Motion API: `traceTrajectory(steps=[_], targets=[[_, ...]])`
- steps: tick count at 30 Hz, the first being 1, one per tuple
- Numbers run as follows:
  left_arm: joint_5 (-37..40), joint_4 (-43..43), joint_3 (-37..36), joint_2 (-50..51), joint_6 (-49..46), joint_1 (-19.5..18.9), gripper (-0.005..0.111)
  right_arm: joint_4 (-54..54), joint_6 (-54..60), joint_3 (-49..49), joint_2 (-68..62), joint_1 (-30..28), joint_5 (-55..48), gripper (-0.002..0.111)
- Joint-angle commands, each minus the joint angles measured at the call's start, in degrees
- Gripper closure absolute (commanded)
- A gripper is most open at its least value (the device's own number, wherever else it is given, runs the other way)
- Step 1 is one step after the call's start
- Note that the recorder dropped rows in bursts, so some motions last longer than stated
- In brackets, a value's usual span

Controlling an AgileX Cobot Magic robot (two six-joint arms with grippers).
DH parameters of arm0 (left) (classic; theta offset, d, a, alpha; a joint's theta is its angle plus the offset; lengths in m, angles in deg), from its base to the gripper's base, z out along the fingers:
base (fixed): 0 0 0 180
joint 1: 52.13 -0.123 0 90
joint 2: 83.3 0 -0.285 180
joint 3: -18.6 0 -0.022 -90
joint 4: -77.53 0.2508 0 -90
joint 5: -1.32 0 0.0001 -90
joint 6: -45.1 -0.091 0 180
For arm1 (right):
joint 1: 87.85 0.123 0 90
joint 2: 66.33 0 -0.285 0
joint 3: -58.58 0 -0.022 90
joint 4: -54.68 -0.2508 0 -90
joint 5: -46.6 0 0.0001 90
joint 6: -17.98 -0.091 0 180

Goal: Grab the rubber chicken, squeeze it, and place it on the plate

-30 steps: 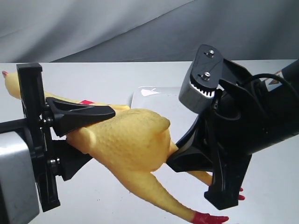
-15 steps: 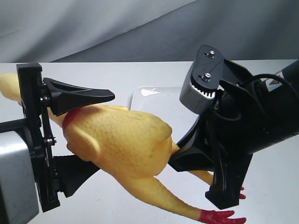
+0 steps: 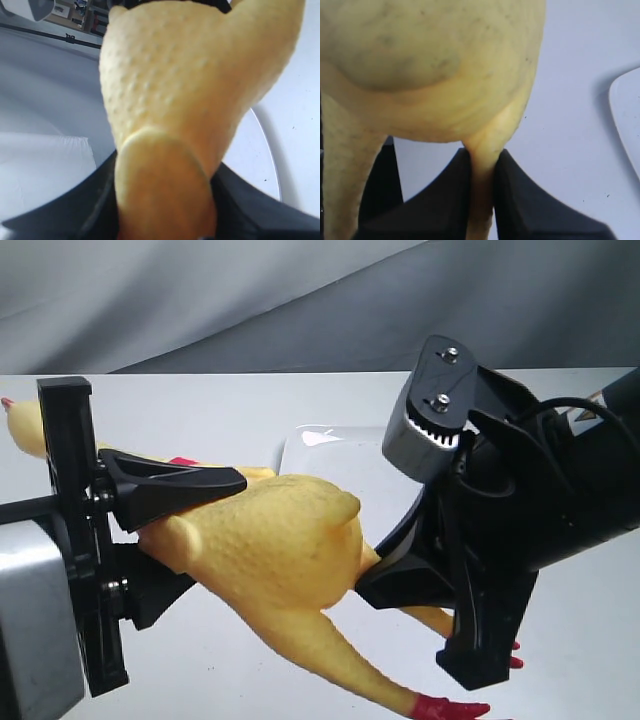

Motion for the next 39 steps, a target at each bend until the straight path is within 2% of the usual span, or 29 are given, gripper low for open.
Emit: traceTrajectory(steps=[1, 6, 8, 11, 15, 17, 18, 26, 28, 33, 34, 39], targets=[[-0.65, -1.16, 0.1, 0.05, 1.55, 0.32, 0.106, -0.29, 0.38, 0.38, 0.33, 0.05, 0.73, 0.108], [-0.66, -1.16, 0.1, 0.05, 1.69, 0.32, 0.105, -0.29, 0.38, 0.38, 0.33, 0.05, 0.73, 0.108], [-0.66, -1.16, 0.1, 0.05, 1.69, 0.32, 0.1, -0.29, 0.38, 0.38, 0.33, 0.05, 0.73, 0.108], [-0.45, -1.16, 0.1, 0.05, 1.69, 0.32, 0.084, -0.29, 0.38, 0.38, 0.33, 0.05, 0.73, 0.108], [-0.06, -1.16, 0.1, 0.05, 1.69, 0.32, 0.047, -0.29, 0.38, 0.38, 0.33, 0.05, 0.73, 0.108], [-0.06, -1.92, 0.1, 0.05, 1.69, 0.32, 0.035, -0.29, 0.38, 0.38, 0.33, 0.05, 0.73, 0.108], [-0.06, -2.8, 0.1, 0.05, 1.69, 0.32, 0.033, -0.29, 0.38, 0.38, 0.33, 0.05, 0.73, 0.108], [-0.28, -2.82, 0.1, 0.05, 1.69, 0.32, 0.037, -0.29, 0.38, 0.38, 0.33, 0.05, 0.73, 0.108], [-0.28, -2.82, 0.1, 0.05, 1.69, 0.32, 0.05, -0.29, 0.38, 0.38, 0.33, 0.05, 0.73, 0.108], [-0.17, -2.82, 0.1, 0.05, 4.92, 0.32, 0.103, -0.29, 0.38, 0.38, 0.33, 0.05, 0.73, 0.108], [-0.17, -2.4, 0.1, 0.05, 4.68, 0.32, 0.106, -0.29, 0.38, 0.38, 0.33, 0.05, 0.73, 0.108], [-0.06, -2.39, 0.1, 0.05, 4.68, 0.32, 0.106, -0.29, 0.38, 0.38, 0.33, 0.05, 0.73, 0.108]])
